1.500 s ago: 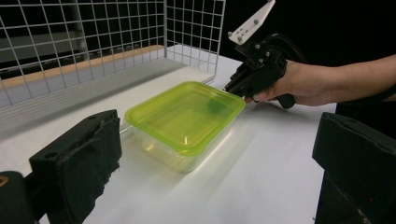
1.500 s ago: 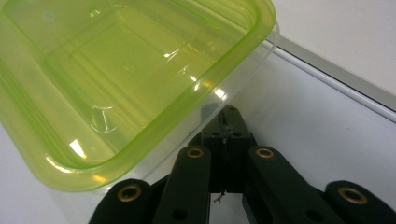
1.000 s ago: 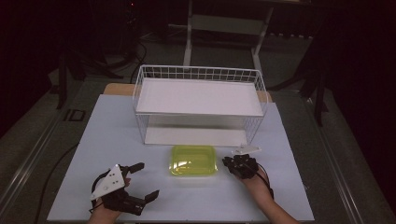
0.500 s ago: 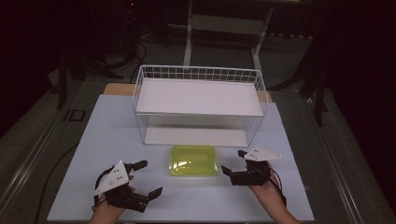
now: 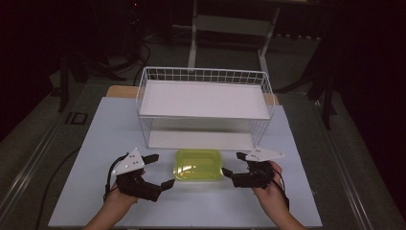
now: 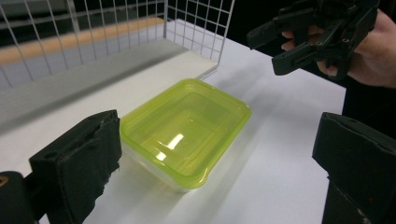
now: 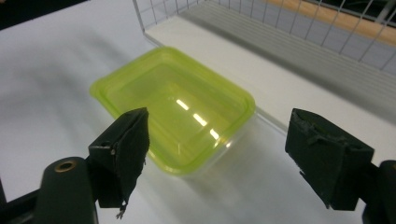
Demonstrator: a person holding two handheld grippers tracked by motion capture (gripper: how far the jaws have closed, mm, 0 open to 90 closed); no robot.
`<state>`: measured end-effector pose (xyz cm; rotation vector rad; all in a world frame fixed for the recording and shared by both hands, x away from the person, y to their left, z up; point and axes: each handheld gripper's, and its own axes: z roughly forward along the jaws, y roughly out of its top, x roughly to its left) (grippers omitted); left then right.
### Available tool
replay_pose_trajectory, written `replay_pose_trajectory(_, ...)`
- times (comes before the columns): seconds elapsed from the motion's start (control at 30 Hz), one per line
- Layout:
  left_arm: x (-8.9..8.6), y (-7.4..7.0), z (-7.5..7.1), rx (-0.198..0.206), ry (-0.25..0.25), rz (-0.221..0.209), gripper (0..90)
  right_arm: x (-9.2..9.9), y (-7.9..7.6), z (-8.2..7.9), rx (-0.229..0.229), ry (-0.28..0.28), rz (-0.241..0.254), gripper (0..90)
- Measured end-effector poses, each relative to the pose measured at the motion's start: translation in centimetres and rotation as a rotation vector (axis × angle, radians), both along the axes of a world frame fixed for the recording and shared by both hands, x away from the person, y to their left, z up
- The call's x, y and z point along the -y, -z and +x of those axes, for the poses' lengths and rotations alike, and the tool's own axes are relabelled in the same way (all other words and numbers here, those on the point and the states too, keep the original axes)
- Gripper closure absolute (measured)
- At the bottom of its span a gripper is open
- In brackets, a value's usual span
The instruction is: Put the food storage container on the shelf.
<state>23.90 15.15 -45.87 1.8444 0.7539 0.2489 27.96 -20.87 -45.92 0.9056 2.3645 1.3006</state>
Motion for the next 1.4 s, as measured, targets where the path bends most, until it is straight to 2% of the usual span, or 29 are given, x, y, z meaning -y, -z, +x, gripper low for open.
replay_pose_trajectory(0.07, 0.3, 0.0, 0.6, -0.038, -0.003, 0.002, 2.0, -0.2, -0.2, 0.4, 0.003, 0.002, 0.011, 21.7)
replay_pose_trajectory(0.17, 0.6, 0.1, 1.5, -0.069, -0.012, 0.016, 2.0, -0.4, -0.4, 0.9, -0.023, 0.019, 0.023, 19.4)
replay_pose_trajectory(0.3, 0.9, 0.1, 2.1, -0.091, -0.019, 0.015, 2.0, -0.8, -0.4, 1.6, -0.085, 0.044, 0.028, 14.0)
replay_pose_trajectory(0.33, 1.2, 0.2, 2.7, -0.121, -0.028, 0.023, 2.0, -0.9, -0.4, 1.7, -0.099, 0.05, 0.024, 13.9)
replay_pose_trajectory(0.4, 1.5, 0.3, 3.2, -0.152, -0.038, 0.026, 2.0, -1.0, -0.3, 2.1, -0.137, 0.055, 0.038, 13.4)
replay_pose_trajectory(0.43, 1.5, 0.3, 3.2, -0.152, -0.038, 0.026, 2.0, -1.0, -0.3, 2.1, -0.137, 0.055, 0.038, 13.4)
replay_pose_trajectory(0.47, 1.5, 0.3, 3.2, -0.152, -0.038, 0.026, 2.0, -1.0, -0.1, 2.3, -0.158, 0.061, 0.05, 13.2)
replay_pose_trajectory(0.5, 1.9, 0.8, 3.8, -0.21, -0.063, 0.039, 2.0, -1.0, 0.1, 2.7, -0.215, 0.061, 0.074, 11.9)
replay_pose_trajectory(0.6, 2.3, 1.5, 4.5, -0.277, -0.078, 0.035, 2.0, -1.2, 0.5, 3.1, -0.261, 0.088, 0.088, 11.9)
replay_pose_trajectory(0.63, 2.3, 1.5, 4.5, -0.277, -0.078, 0.035, 2.0, -1.2, 0.5, 3.1, -0.261, 0.088, 0.088, 11.9)
replay_pose_trajectory(0.67, 2.2, 2.2, 5.1, -0.339, -0.083, -0.009, 2.0, -1.2, 0.6, 3.2, -0.272, 0.096, 0.089, 11.9)
replay_pose_trajectory(0.7, 2.2, 2.4, 5.4, -0.361, -0.096, -0.022, 2.0, -1.3, 0.9, 3.6, -0.303, 0.109, 0.111, 11.9)
replay_pose_trajectory(0.73, 2.2, 2.7, 5.6, -0.374, -0.098, -0.032, 2.1, -1.3, 1.0, 3.8, -0.315, 0.131, 0.105, 12.0)
replay_pose_trajectory(0.8, 2.3, 3.1, 5.9, -0.404, -0.12, -0.035, 2.6, -1.4, 1.2, 4.0, -0.357, 0.132, 0.113, 12.7)
replay_pose_trajectory(0.87, 2.4, 3.5, 6.2, -0.453, -0.136, -0.055, 2.6, -1.3, 1.4, 4.2, -0.388, 0.153, 0.117, 15.8)
replay_pose_trajectory(0.93, 2.4, 3.9, 6.4, -0.474, -0.141, -0.059, 2.7, -1.3, 1.7, 4.4, -0.425, 0.169, 0.132, 16.8)
replay_pose_trajectory(0.97, 2.4, 4.1, 6.5, -0.483, -0.138, -0.069, 5.9, -1.2, 1.8, 4.5, -0.438, 0.172, 0.139, 19.8)
replay_pose_trajectory(1.03, 2.4, 4.4, 6.6, -0.514, -0.167, -0.073, 14.7, -1.2, 2.1, 4.7, -0.486, 0.19, 0.159, 23.4)
replay_pose_trajectory(1.1, 2.4, 4.7, 6.7, -0.539, -0.194, -0.073, 16.3, -1.2, 2.4, 4.9, -0.534, 0.195, 0.172, 27.0)
replay_pose_trajectory(1.13, 2.4, 4.9, 6.7, -0.545, -0.198, -0.079, 21.3, -1.2, 2.6, 4.9, -0.553, 0.202, 0.177, 33.8)
replay_pose_trajectory(1.17, 2.4, 5.1, 6.7, -0.559, -0.206, -0.078, 23.5, -1.2, 2.8, 5.0, -0.572, 0.206, 0.179, 34.9)
replay_pose_trajectory(1.23, 2.4, 5.4, 6.8, -0.586, -0.197, -0.077, 29.9, -1.3, 3.2, 5.1, -0.596, 0.217, 0.178, 40.8)
replay_pose_trajectory(1.27, 2.4, 5.5, 6.8, -0.602, -0.211, -0.076, 31.6, -1.4, 3.4, 5.1, -0.607, 0.22, 0.176, 42.0)
replay_pose_trajectory(1.3, 2.5, 5.6, 6.8, -0.609, -0.21, -0.074, 36.8, -1.4, 3.6, 5.2, -0.616, 0.226, 0.179, 46.2)
replay_pose_trajectory(1.37, 2.5, 5.8, 6.8, -0.611, -0.224, -0.046, 40.6, -1.3, 4.1, 5.3, -0.666, 0.241, 0.202, 52.3)
replay_pose_trajectory(1.4, 2.5, 5.8, 6.8, -0.621, -0.221, -0.054, 45.5, -1.4, 4.3, 5.3, -0.66, 0.245, 0.194, 54.8)
